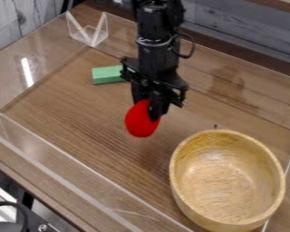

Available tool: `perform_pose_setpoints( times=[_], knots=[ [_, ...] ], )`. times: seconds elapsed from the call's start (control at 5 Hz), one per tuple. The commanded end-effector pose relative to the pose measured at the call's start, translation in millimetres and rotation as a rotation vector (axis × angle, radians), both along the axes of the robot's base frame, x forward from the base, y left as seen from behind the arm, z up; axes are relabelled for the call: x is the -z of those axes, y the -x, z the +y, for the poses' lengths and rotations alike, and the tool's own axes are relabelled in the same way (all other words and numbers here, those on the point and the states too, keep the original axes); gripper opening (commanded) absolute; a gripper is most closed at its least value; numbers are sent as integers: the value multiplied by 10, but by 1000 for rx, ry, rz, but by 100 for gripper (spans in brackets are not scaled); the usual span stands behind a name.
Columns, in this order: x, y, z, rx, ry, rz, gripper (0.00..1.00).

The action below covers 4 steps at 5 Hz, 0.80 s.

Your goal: Move the red object to the right side of the table

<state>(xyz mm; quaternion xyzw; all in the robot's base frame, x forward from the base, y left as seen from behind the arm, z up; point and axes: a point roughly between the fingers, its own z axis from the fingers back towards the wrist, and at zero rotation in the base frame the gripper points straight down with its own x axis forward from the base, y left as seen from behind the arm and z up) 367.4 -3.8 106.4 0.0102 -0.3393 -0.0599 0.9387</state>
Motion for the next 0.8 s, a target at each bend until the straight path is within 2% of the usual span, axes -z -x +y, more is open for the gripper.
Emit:
perform_pose_setpoints(
  times=[0.0,0.6],
  knots=[
    [-249,-16,-151,11,24,-75,0],
    [-371,-6,-493,39,96,-141,0]
  ],
)
